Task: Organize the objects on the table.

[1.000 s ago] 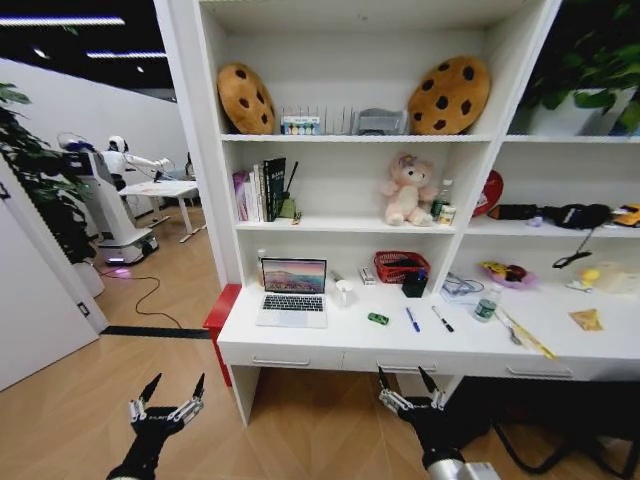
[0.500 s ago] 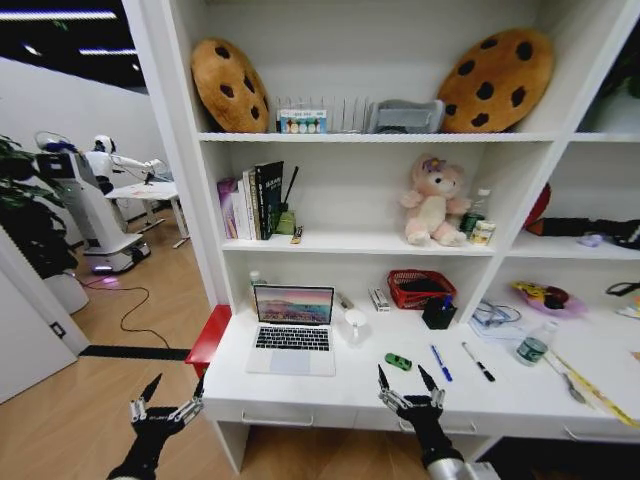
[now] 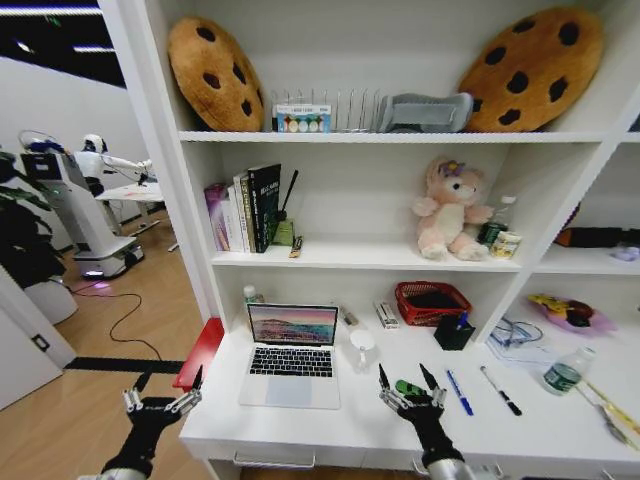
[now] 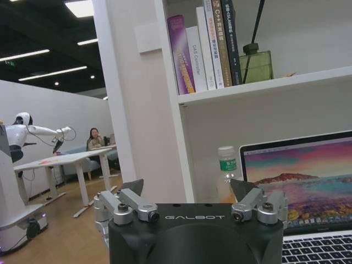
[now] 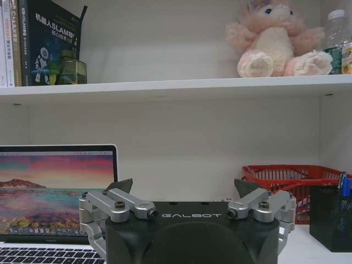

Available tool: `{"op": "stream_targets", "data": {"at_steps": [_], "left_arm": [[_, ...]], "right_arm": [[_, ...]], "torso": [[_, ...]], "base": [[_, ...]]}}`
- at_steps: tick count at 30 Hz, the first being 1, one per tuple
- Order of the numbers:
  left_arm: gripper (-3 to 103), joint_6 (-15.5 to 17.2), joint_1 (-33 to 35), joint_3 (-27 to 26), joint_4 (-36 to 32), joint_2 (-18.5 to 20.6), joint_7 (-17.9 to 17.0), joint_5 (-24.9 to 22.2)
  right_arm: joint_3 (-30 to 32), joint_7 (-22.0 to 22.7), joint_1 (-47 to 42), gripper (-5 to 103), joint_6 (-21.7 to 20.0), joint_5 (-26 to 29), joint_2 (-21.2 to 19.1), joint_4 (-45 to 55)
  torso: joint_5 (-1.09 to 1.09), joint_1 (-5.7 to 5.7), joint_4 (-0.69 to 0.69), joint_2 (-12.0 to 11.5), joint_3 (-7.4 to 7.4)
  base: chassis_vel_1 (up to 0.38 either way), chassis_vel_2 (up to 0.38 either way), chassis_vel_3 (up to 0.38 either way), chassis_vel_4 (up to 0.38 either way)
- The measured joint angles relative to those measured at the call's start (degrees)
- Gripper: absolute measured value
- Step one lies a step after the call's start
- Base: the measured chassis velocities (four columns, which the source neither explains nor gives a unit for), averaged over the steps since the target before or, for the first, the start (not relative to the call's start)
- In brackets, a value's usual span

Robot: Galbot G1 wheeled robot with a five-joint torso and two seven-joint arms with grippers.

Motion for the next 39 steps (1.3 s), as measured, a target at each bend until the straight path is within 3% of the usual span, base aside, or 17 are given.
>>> {"op": "stream_targets", "data": {"at_steps": [6,8,13,19,22,23,24,26,27,29,30,32,33,35,36,38,39], "left_arm": [[72,-0.5,0.4,-0.3,-0.1,0.3,1.0,-0.6],[56,-0.5,0.3,-0.5,-0.1,0.8,1.2,-1.1],[39,-0.4,0.3,-0.5,0.2,1.6,1.7,-1.4],[18,-0.3,-0.6,-1.6,0.7,5.7,3.4,-3.9],[7,-0.2,-1.9,-3.0,2.0,11.7,4.5,-5.6],[3,-0.6,-2.8,-3.9,3.6,15.8,5.3,-6.5],[3,-0.6,-2.8,-3.9,3.6,15.8,5.3,-6.5],[0,-1.6,-5.6,-5.2,8.1,24.3,6.2,-8.0],[0,-1.6,-5.6,-5.2,8.1,24.3,6.2,-8.0],[0,-2.2,-10.2,-5.3,13.8,34.9,6.7,-9.1],[0,-2.2,-10.2,-5.3,13.8,34.9,6.7,-9.1],[0,-2.9,-17.4,-3.1,19.1,45.8,7.2,-9.7],[0,-2.9,-17.4,-3.1,19.1,45.8,7.2,-9.7],[0,-3.0,-21.8,-0.9,22.1,52.2,8.3,-10.7],[0,-3.0,-21.8,-0.9,22.1,52.2,8.3,-10.7],[0,-3.2,-27.2,2.9,25.4,58.2,12.2,-11.7],[0,-3.2,-27.2,2.9,25.4,58.2,12.2,-11.7]], "right_arm": [[0.5,2.1,0.5,100,-0.7,0.0,-0.5,-0.2],[0.5,2.8,0.8,100,-0.8,-0.1,-0.7,-0.7],[0.4,3.2,0.8,100,-0.8,-0.3,-0.4,-0.7],[1.1,3.6,1.3,100,-0.3,0.3,-0.7,-0.8],[1.7,3.8,1.5,100,-0.1,0.6,-0.9,-0.9],[2.1,3.8,1.4,100,0.0,0.7,-0.9,-0.9],[2.1,3.8,1.4,100,0.0,0.7,-0.9,-0.9],[2.8,4.0,1.0,100,0.3,0.6,-0.9,-0.9],[2.8,4.0,1.0,100,0.3,0.6,-0.9,-0.9],[3.5,4.2,0.4,100,0.7,0.5,-0.6,-1.0],[3.5,4.2,0.4,100,0.7,0.5,-0.6,-1.0],[3.7,4.5,0.0,100,1.0,0.5,-0.2,-1.3],[3.7,4.5,0.0,100,1.0,0.5,-0.2,-1.3],[3.8,4.6,-0.1,100,1.2,0.3,0.1,-1.6],[3.8,4.6,-0.1,100,1.2,0.3,0.1,-1.6],[3.8,4.6,0.0,100,1.4,0.0,0.7,-2.2],[3.8,4.6,0.0,100,1.4,0.0,0.7,-2.2]], "torso": [[0.0,0.02,-0.01,0.0,0.0],[0.01,0.04,0.0,0.0,0.01],[0.0,0.05,-0.01,0.0,0.01],[-0.01,0.05,0.0,0.0,0.01],[-0.01,0.05,0.0,0.0,0.02],[-0.01,0.05,0.0,0.0,0.01],[-0.01,0.05,0.0,0.0,0.01],[-0.02,0.05,0.0,0.0,0.02],[-0.02,0.05,0.0,0.0,0.02],[-0.03,0.05,0.0,0.0,0.02],[-0.03,0.05,0.0,0.0,0.02],[-0.02,0.05,-0.05,0.0,0.02],[-0.02,0.05,-0.05,0.0,0.02],[0.0,0.06,-0.06,0.0,0.03],[0.0,0.06,-0.06,0.0,0.03],[0.0,0.06,-0.01,0.0,0.03],[0.0,0.06,-0.01,0.0,0.03]], "base": [[0.0,0.0,0.0,0.0],[0.0,0.0,0.0,0.0],[0.0,0.0,0.0,0.0],[0.0,0.0,0.0,0.0],[0.0,0.0,0.0,0.0],[0.0,0.0,0.0,0.0],[0.0,0.0,0.0,0.0],[0.0,0.0,0.0,0.0],[0.0,0.0,0.0,0.0],[0.0,0.0,0.0,0.0],[0.0,0.0,0.0,0.0],[0.0,0.0,0.0,0.0],[0.0,0.0,0.0,0.0],[0.0,0.0,0.0,0.0],[0.0,0.0,0.0,0.0],[0.0,0.0,0.0,0.0],[0.0,0.0,0.0,0.0]]}}
